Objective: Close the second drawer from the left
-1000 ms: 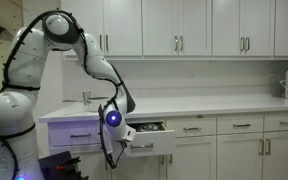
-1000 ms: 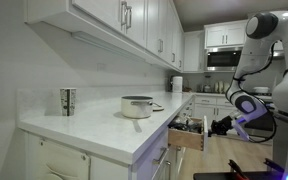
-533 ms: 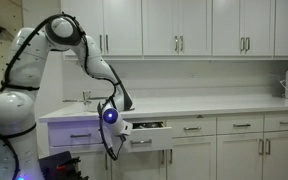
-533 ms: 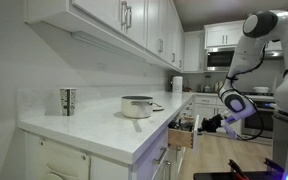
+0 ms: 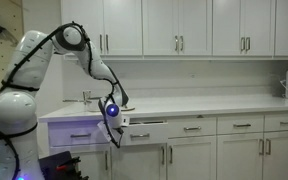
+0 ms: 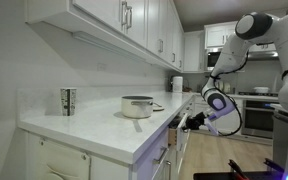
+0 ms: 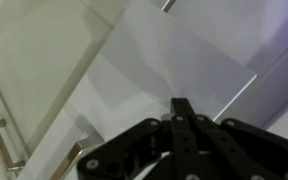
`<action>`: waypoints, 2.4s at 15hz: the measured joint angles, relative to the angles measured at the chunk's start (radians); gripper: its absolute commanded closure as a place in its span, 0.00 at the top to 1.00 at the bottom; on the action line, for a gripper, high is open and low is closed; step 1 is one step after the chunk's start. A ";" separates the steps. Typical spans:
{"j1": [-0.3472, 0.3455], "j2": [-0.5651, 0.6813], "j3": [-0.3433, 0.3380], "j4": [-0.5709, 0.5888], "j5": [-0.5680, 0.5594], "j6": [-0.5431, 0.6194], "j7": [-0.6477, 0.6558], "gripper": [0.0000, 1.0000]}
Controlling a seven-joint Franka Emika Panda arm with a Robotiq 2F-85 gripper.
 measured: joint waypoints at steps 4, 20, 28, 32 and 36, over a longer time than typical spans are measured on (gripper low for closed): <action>0.048 0.088 0.013 0.109 0.046 0.009 -0.004 0.00; 0.191 0.246 -0.018 0.311 0.199 0.304 -0.224 0.69; 0.181 0.067 -0.019 -0.019 -0.533 0.617 0.376 1.00; 0.238 -0.019 -0.196 -0.258 -0.862 0.615 0.615 1.00; 0.246 -0.063 -0.221 -0.308 -0.888 0.614 0.627 1.00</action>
